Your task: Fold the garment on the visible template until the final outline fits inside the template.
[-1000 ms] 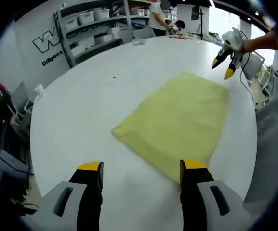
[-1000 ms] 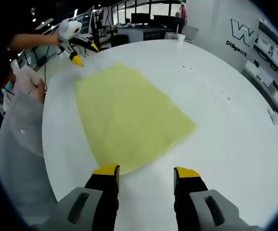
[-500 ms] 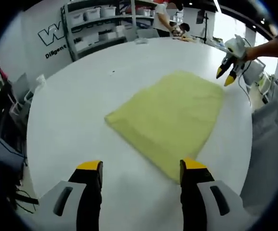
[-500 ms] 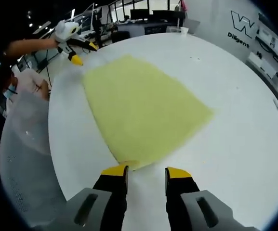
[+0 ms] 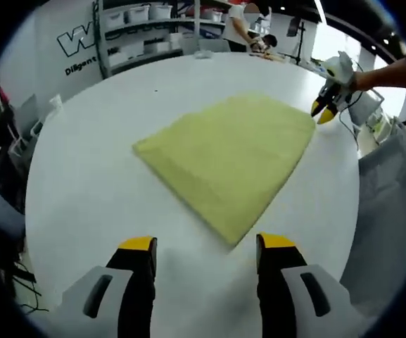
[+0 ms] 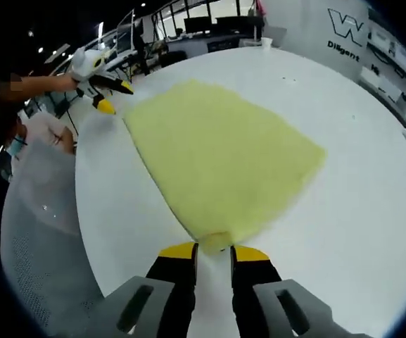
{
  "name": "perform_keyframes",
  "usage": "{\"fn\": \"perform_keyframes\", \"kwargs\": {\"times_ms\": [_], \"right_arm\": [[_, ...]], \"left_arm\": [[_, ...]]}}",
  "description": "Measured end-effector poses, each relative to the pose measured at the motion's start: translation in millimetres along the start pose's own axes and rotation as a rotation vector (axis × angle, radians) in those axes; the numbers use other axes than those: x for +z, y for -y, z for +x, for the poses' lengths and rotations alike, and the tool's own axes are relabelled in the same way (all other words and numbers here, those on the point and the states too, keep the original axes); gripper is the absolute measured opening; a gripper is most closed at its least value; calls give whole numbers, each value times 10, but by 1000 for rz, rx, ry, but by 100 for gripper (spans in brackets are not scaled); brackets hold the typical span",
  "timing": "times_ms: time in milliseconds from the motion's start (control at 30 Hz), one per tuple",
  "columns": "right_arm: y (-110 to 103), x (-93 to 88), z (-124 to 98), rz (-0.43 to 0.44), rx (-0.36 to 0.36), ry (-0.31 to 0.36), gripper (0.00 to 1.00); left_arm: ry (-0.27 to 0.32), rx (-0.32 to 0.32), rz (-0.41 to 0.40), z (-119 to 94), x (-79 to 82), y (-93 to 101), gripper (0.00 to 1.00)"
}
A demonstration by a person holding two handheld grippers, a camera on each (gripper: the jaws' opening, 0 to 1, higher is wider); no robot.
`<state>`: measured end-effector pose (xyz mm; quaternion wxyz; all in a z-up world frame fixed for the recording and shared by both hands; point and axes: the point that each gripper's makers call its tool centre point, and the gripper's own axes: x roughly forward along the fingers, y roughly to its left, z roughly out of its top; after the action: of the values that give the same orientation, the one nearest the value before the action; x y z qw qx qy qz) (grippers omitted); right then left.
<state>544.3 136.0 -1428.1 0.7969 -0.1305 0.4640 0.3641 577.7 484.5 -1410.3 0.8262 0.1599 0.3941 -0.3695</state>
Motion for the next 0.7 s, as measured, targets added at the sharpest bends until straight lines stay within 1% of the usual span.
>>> {"fn": "perform_keyframes", "kwargs": {"times_ms": [33, 100, 200, 333, 467, 533, 633, 700], "right_arm": [[3, 6, 12, 34, -4, 8, 11], [-8, 18, 30, 78, 0, 23, 11], [10, -3, 41, 96, -9, 27, 11], [13, -52, 32, 152, -15, 36, 10], [-19, -119, 46, 153, -12, 24, 5], [-32, -104, 54, 159, -7, 44, 0], [-59, -79, 84, 171, -1, 61, 0], [-58, -78, 106, 182, -6, 57, 0]], "left_arm": [[3, -3, -21, 2, 1, 10, 59], [11, -1, -31, 5, 7, 14, 58], [13, -11, -47, 25, 3, 49, 55], [12, -23, -60, 75, -2, 104, 50], [2, -49, -78, 126, -14, 194, 42], [0, -57, -69, 141, -20, 221, 39], [-10, -67, -79, 163, -46, 252, 34], [-11, -69, -91, 180, -58, 264, 30]]}}
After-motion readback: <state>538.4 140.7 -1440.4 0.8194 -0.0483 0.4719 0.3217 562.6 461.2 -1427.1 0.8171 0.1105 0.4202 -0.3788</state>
